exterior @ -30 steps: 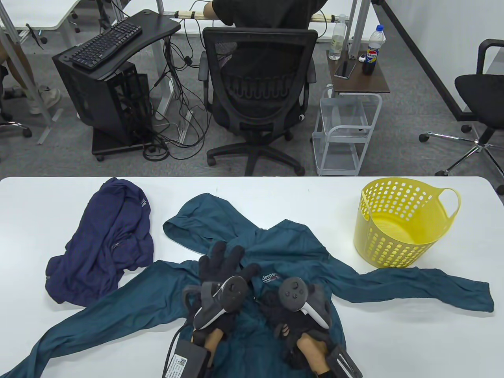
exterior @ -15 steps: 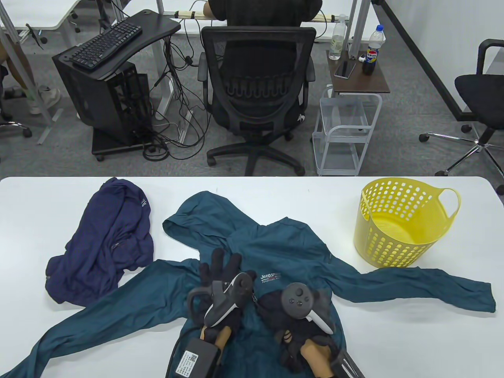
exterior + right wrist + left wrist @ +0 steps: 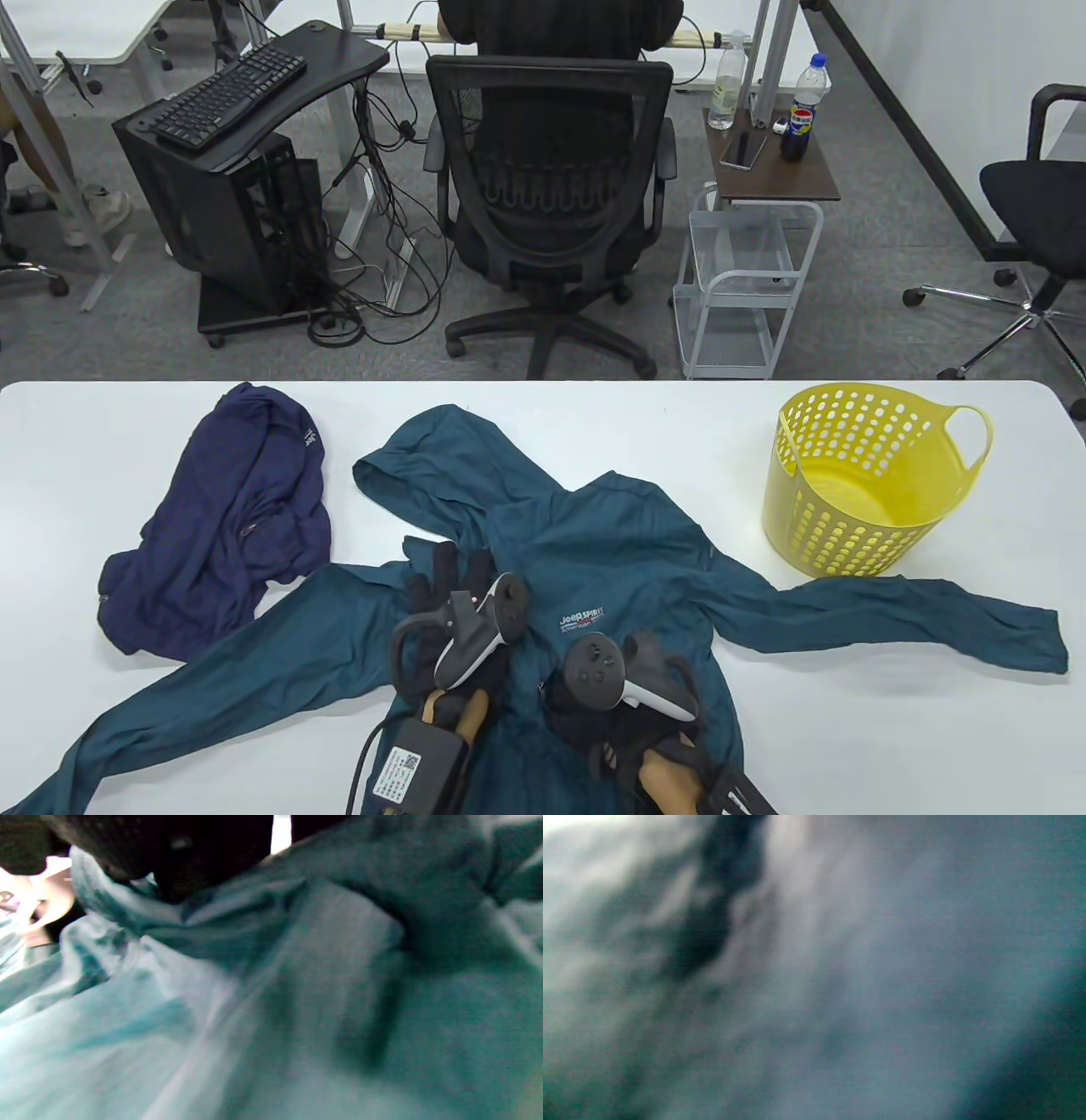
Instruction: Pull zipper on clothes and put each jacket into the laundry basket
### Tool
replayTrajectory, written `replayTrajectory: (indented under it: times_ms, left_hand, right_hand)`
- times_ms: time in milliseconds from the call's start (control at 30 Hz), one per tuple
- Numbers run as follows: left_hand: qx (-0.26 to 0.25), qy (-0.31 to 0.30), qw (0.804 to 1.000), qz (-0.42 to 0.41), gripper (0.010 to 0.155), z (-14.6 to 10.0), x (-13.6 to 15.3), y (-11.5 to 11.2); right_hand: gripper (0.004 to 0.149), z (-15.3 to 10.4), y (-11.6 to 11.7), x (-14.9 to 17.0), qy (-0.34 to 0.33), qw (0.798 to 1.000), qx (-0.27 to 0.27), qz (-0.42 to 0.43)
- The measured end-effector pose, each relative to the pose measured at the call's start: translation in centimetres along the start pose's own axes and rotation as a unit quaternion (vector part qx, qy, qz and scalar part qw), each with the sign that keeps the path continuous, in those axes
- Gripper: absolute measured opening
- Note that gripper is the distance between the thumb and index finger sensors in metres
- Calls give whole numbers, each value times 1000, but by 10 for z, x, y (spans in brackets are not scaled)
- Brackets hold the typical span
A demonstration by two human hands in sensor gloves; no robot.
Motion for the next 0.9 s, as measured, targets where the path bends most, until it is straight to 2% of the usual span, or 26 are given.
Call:
replayTrajectory:
  times_ms: [133, 167, 233, 267, 400, 467, 533, 700, 833, 900]
  left_hand:
    - [-38, -34, 998, -35, 48, -11, -11, 23]
    - [-35, -62, 997, -41, 48, -14, -18, 27]
    - [-5, -113, 992, -46, 48, -17, -33, 26]
    - [25, -132, 990, -34, 48, -16, -42, 21]
    - [98, -166, 981, 8, 50, -12, -61, -7]
    - [100, -159, 982, 14, 46, -8, -61, -13]
    - [76, -150, 986, 22, 41, -6, -57, -12]
    - [32, -111, 993, 35, 39, -4, -44, -6]
    - [15, -65, 997, 29, 39, 0, -27, -6]
    - [8, -43, 999, 22, 39, 1, -19, -5]
  right_hand:
    - [45, 9, -10, 25, 52, 998, 31, 22]
    - [46, 11, -13, 31, 61, 997, 34, 37]
    - [46, 12, -17, 38, 64, 996, 32, 58]
    - [46, 12, -19, 40, 60, 996, 39, 60]
    - [46, 5, -22, 37, 34, 996, 77, 39]
    - [46, 2, -23, 34, 28, 995, 85, 32]
    - [46, 1, -23, 29, 22, 995, 87, 35]
    - [46, -2, -21, 15, 6, 995, 98, 11]
    - [46, -10, -19, -1, -18, 994, 109, -17]
    - [46, -11, -14, -9, -22, 994, 97, -46]
Point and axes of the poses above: the tracker on the back of each hand, its own x axis roughly to the little-finger side, its own z axis roughly from the wrist to the fingertips, y = z × x, the point moved 2 cm from there along z, roughly from the wrist to the fingertips, and after that the axes turned 11 degrees about z, right-handed, at the moved point
